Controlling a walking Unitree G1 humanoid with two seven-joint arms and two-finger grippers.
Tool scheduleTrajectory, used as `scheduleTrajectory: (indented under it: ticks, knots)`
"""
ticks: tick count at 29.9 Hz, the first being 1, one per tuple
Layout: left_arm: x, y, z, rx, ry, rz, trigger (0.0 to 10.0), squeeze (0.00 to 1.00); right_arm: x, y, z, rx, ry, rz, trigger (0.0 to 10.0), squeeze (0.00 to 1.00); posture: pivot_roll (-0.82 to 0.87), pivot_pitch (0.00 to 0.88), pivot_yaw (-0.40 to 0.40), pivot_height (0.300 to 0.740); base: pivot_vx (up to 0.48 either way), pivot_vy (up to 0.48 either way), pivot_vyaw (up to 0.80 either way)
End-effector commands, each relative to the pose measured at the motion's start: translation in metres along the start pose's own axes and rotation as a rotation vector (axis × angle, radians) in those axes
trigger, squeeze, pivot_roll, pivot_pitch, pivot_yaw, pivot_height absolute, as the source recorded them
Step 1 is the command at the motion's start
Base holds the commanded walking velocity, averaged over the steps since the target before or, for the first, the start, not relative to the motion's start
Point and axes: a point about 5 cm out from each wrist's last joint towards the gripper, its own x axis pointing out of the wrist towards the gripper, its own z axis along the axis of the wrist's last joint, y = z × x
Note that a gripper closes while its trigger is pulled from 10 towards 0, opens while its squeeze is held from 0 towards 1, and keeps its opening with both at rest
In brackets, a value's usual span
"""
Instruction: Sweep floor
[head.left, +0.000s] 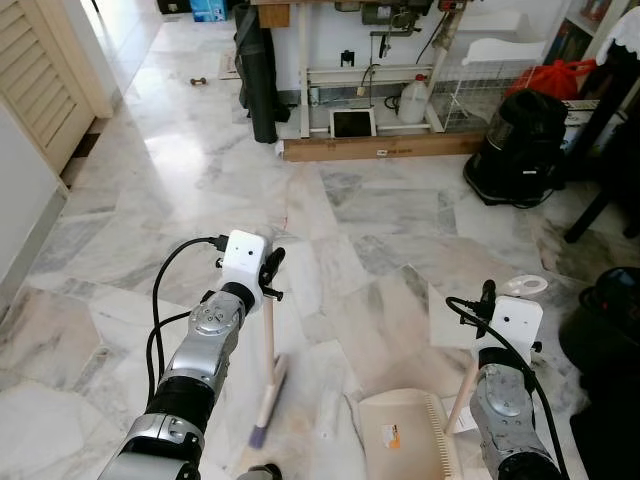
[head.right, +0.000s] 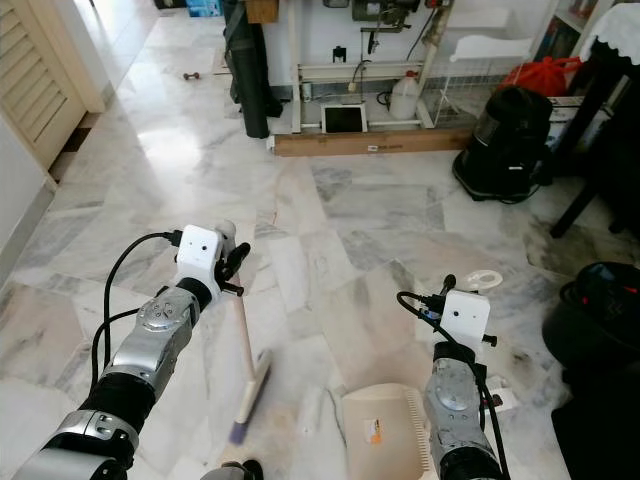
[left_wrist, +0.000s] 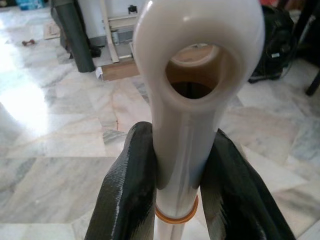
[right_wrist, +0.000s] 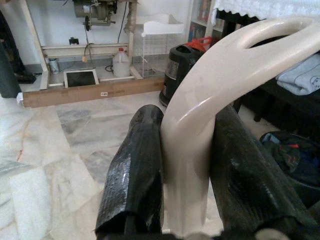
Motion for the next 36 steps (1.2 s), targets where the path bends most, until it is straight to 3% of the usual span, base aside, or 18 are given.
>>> scheduleTrajectory:
  ticks: [1,9,18,22,36]
  knots:
    - [0.002,0.002,0.005,-0.008,-0.028,0.012,10.0,0.0,-0.002,0.004,0.001,0.001,-0.012,0.011,10.0,0.0,0.12,0.158,0.015,0.74,0.0,0.0,0.0]
    - [0.002,-0.001,0.004,-0.024,-0.034,-0.013,10.0,0.0,-0.005,0.004,-0.002,0.001,-0.006,0.016,10.0,0.0,0.11,0.155,0.02,0.74,0.0,0.0,0.0]
    - [0.004,-0.013,0.0,-0.072,-0.005,-0.112,10.0,0.0,-0.009,0.005,-0.005,0.0,0.004,0.015,10.0,0.0,0.12,0.163,0.023,0.74,0.0,0.0,0.0]
    - [0.003,-0.013,-0.002,-0.191,0.028,-0.141,10.0,0.0,-0.01,0.006,-0.007,-0.003,0.014,0.016,10.0,0.0,0.13,0.165,0.026,0.74,0.0,0.0,0.0]
    - [0.003,-0.008,0.004,-0.359,0.051,-0.211,10.0,0.0,-0.007,0.009,-0.007,-0.001,0.038,-0.008,10.0,0.0,0.14,0.154,0.03,0.74,0.0,0.0,0.0]
